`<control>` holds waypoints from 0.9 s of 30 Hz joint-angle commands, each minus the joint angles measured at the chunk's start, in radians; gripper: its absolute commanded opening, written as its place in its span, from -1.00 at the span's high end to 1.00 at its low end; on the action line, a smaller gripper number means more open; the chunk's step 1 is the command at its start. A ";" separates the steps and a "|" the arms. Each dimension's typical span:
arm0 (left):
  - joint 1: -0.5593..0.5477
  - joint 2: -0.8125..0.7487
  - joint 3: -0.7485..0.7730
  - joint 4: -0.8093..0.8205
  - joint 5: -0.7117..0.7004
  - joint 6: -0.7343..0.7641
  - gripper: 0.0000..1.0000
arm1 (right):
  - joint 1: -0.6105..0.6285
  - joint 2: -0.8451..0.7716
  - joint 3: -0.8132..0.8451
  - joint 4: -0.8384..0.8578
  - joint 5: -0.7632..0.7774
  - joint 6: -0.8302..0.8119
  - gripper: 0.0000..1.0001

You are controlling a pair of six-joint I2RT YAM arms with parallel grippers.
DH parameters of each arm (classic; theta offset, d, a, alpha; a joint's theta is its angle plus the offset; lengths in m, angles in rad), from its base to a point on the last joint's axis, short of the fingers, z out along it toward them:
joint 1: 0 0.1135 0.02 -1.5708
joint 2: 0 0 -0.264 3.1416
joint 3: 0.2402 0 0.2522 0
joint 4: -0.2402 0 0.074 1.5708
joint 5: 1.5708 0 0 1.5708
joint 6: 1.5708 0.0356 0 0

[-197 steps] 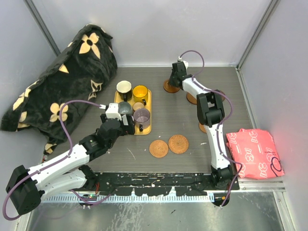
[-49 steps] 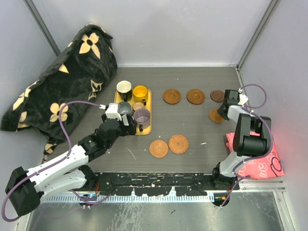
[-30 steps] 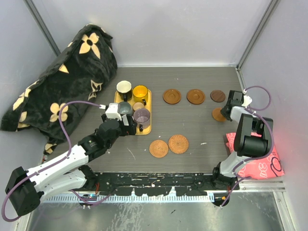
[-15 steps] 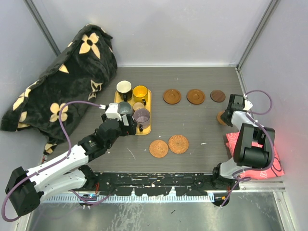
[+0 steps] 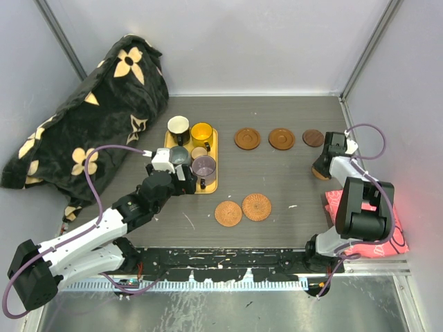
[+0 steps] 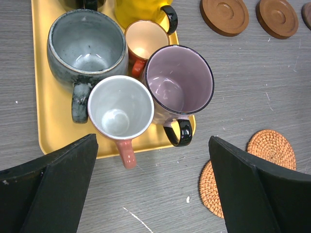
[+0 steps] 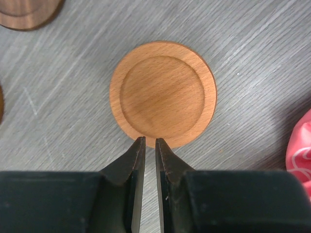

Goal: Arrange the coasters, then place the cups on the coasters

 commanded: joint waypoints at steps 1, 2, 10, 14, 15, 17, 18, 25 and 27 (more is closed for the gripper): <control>0.000 -0.007 0.006 0.057 0.006 -0.005 -0.96 | -0.001 0.048 0.039 0.030 0.034 -0.019 0.59; 0.001 -0.005 0.007 0.057 0.006 -0.005 -0.96 | -0.001 0.059 0.040 0.036 0.033 -0.021 0.59; 0.002 0.001 0.008 0.059 0.004 -0.002 -0.96 | -0.001 0.129 0.069 0.047 0.021 -0.023 0.60; 0.001 0.002 0.008 0.060 0.004 -0.002 -0.96 | 0.000 0.155 0.073 0.052 -0.002 -0.026 0.60; 0.001 0.002 0.009 0.060 0.005 -0.003 -0.96 | 0.000 0.163 0.075 0.053 -0.003 -0.026 0.60; 0.002 0.004 0.010 0.060 0.007 -0.003 -0.96 | 0.007 0.176 0.077 0.054 -0.004 -0.026 0.60; 0.001 0.004 0.010 0.061 0.007 -0.003 -0.96 | 0.015 0.180 0.079 0.056 -0.004 -0.028 0.60; 0.002 0.005 0.010 0.059 0.003 -0.002 -0.96 | 0.066 0.205 0.099 0.048 -0.036 -0.032 0.61; 0.001 0.003 0.010 0.059 0.003 -0.002 -0.96 | 0.071 0.201 0.098 0.047 -0.038 -0.030 0.61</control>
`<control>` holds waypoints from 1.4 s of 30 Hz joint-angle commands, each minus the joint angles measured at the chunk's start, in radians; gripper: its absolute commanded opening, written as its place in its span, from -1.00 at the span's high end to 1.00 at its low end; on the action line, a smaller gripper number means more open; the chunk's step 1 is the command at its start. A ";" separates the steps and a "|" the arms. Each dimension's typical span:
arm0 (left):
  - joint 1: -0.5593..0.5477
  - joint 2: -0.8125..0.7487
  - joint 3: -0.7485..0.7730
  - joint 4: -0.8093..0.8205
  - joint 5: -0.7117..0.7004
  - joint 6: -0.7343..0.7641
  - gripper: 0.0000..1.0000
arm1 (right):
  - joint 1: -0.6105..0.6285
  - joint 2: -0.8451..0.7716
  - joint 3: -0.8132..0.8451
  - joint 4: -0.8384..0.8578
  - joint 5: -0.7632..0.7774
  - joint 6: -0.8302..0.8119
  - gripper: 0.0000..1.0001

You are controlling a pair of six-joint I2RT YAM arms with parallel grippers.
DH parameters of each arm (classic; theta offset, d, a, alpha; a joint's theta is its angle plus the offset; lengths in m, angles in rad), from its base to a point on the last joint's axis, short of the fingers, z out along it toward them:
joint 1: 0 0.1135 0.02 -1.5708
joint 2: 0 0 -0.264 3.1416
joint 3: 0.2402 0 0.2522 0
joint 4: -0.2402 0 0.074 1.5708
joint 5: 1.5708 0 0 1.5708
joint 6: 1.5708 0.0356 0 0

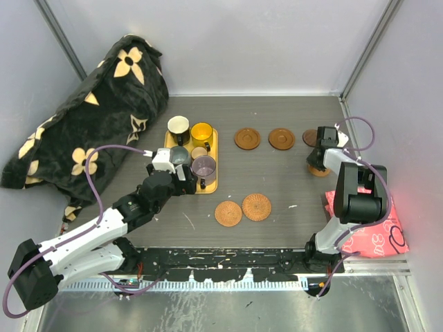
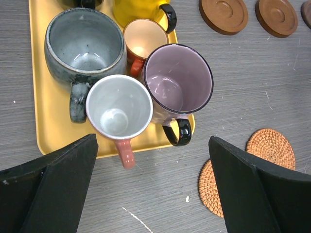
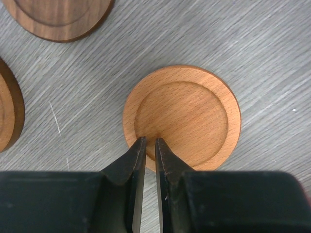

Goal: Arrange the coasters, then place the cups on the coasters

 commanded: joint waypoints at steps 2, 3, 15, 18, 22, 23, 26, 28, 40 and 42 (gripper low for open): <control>0.001 0.000 0.010 0.058 -0.004 -0.003 -0.96 | 0.026 0.017 0.006 -0.027 -0.043 -0.004 0.61; 0.002 -0.001 0.010 0.058 -0.003 -0.002 -0.96 | 0.028 0.014 0.006 -0.028 -0.042 -0.004 0.61; 0.000 -0.001 0.010 0.058 0.000 -0.004 -0.96 | 0.039 -0.004 0.006 -0.036 -0.046 -0.007 0.61; 0.001 -0.002 0.010 0.057 -0.003 -0.004 -0.96 | 0.039 -0.019 0.012 -0.041 -0.044 -0.009 0.60; 0.001 -0.005 0.009 0.056 -0.006 -0.004 -0.96 | 0.039 -0.058 0.022 -0.048 -0.035 -0.011 0.60; 0.000 -0.005 0.009 0.056 -0.006 -0.003 -0.96 | 0.039 -0.073 0.025 -0.052 -0.029 -0.011 0.60; 0.001 -0.005 0.010 0.056 -0.006 -0.004 -0.96 | 0.042 -0.109 0.044 -0.071 0.006 -0.017 0.59; 0.000 -0.005 0.009 0.056 -0.005 -0.004 -0.96 | 0.043 -0.142 0.049 -0.081 0.023 -0.019 0.59; 0.000 -0.003 0.008 0.058 -0.009 -0.003 -0.96 | 0.252 -0.359 -0.014 -0.170 0.033 0.004 0.58; 0.001 -0.002 0.009 0.058 -0.009 -0.002 -0.96 | 0.296 -0.402 -0.048 -0.186 0.036 0.015 0.58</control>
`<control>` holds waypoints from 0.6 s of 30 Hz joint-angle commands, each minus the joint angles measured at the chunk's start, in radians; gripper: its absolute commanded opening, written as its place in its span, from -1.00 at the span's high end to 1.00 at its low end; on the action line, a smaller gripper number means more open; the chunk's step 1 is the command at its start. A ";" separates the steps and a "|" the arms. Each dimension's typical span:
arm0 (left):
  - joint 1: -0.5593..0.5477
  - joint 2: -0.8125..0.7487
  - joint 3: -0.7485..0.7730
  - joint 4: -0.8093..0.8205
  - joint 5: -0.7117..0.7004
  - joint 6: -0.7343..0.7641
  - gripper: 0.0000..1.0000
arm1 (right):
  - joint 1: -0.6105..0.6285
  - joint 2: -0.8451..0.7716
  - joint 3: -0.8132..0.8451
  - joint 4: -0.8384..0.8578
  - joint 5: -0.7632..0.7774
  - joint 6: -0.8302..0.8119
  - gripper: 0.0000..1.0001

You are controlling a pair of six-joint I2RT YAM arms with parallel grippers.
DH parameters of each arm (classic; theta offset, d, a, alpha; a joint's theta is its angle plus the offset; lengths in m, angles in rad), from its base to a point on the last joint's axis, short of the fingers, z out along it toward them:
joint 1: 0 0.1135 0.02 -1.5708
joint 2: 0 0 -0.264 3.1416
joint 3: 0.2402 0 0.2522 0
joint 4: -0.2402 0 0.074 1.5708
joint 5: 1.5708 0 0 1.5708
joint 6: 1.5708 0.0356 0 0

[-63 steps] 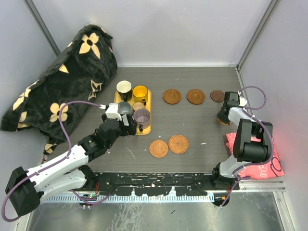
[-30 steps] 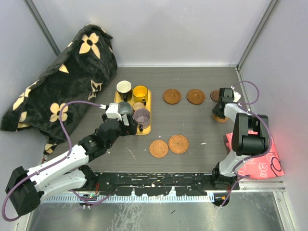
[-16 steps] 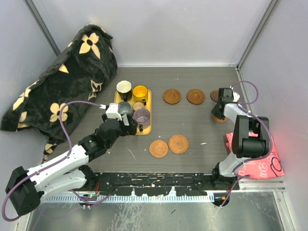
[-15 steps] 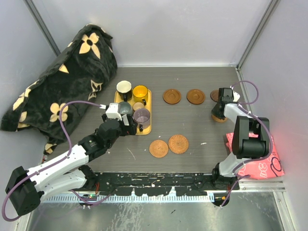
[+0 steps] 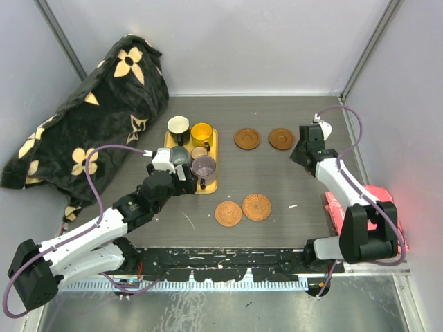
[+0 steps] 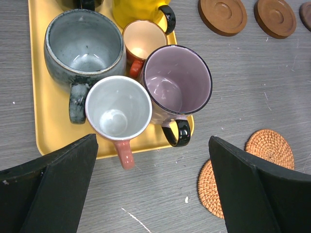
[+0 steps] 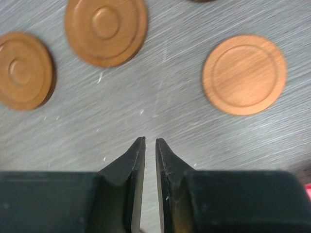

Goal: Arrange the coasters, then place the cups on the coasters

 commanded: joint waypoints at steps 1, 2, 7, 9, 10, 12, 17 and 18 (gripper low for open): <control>0.000 -0.001 0.009 0.054 -0.009 -0.003 -0.96 | 0.089 -0.117 -0.068 -0.047 0.018 0.027 0.58; 0.000 0.000 0.008 0.055 -0.009 -0.002 -0.96 | 0.113 -0.139 -0.087 -0.050 0.015 0.033 0.58; 0.001 0.005 0.008 0.057 -0.009 -0.001 -0.96 | 0.248 -0.220 -0.196 -0.064 -0.003 0.089 0.57; 0.001 0.008 0.009 0.058 -0.012 0.000 -0.96 | 0.320 -0.231 -0.227 -0.064 0.006 0.120 0.56; 0.001 0.008 0.010 0.056 -0.012 0.001 -0.96 | 0.361 -0.231 -0.237 -0.067 0.016 0.136 0.56; 0.002 0.010 0.012 0.056 -0.014 0.001 -0.96 | 0.442 -0.220 -0.246 -0.082 0.055 0.171 0.56; 0.001 0.004 0.010 0.048 -0.029 0.006 -0.96 | 0.605 -0.196 -0.259 -0.096 0.111 0.259 0.56; 0.000 0.003 0.009 0.048 -0.029 0.006 -0.96 | 0.631 -0.192 -0.265 -0.092 0.119 0.275 0.56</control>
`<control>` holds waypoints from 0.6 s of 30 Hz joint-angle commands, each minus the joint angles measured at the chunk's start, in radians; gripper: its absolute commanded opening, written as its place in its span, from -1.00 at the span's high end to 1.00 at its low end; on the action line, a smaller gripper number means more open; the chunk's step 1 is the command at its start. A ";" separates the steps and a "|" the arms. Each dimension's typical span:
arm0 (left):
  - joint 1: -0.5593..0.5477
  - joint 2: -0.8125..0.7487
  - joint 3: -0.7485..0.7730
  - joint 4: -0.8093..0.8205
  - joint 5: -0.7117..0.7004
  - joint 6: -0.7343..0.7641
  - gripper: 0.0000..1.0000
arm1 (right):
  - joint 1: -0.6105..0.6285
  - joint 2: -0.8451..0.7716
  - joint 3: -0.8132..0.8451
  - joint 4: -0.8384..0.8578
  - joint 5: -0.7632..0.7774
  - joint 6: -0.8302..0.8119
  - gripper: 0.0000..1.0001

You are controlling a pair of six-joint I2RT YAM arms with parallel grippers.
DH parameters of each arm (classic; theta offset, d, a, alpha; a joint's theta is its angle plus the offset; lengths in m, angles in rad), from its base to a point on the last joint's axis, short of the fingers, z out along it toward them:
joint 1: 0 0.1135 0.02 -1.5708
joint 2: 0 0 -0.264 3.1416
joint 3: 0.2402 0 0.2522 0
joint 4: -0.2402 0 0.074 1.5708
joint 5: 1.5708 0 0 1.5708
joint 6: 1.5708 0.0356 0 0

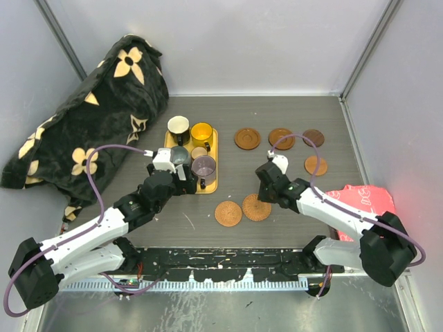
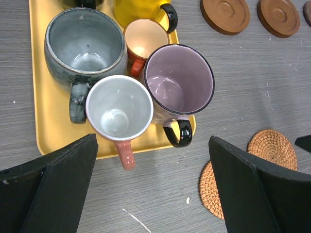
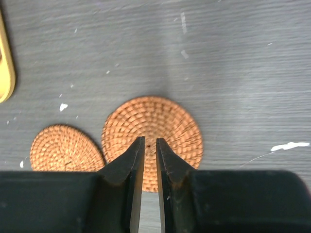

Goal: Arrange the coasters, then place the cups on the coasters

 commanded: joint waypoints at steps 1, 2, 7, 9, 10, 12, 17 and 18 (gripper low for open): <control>0.001 -0.011 0.008 0.045 -0.026 0.007 -0.96 | 0.102 0.010 -0.016 0.010 0.079 0.113 0.56; 0.000 -0.009 0.008 0.045 -0.026 0.006 -0.96 | 0.122 0.018 -0.022 0.020 0.079 0.124 0.55; 0.001 -0.001 0.009 0.044 -0.027 0.007 -0.96 | 0.192 0.108 -0.033 0.040 0.091 0.163 0.55; 0.001 -0.001 0.010 0.043 -0.026 0.006 -0.96 | 0.209 0.141 -0.037 0.057 0.088 0.177 0.55; 0.001 -0.001 0.009 0.042 -0.026 0.007 -0.96 | 0.215 0.153 -0.042 0.070 0.084 0.183 0.55; 0.001 -0.001 0.008 0.042 -0.028 0.007 -0.96 | 0.221 0.174 -0.042 0.078 0.088 0.194 0.55; 0.000 0.003 0.009 0.044 -0.027 0.007 -0.96 | 0.221 0.209 -0.030 0.056 0.138 0.203 0.56; 0.001 0.003 0.009 0.046 -0.026 0.006 -0.96 | 0.221 0.224 -0.022 0.045 0.153 0.202 0.55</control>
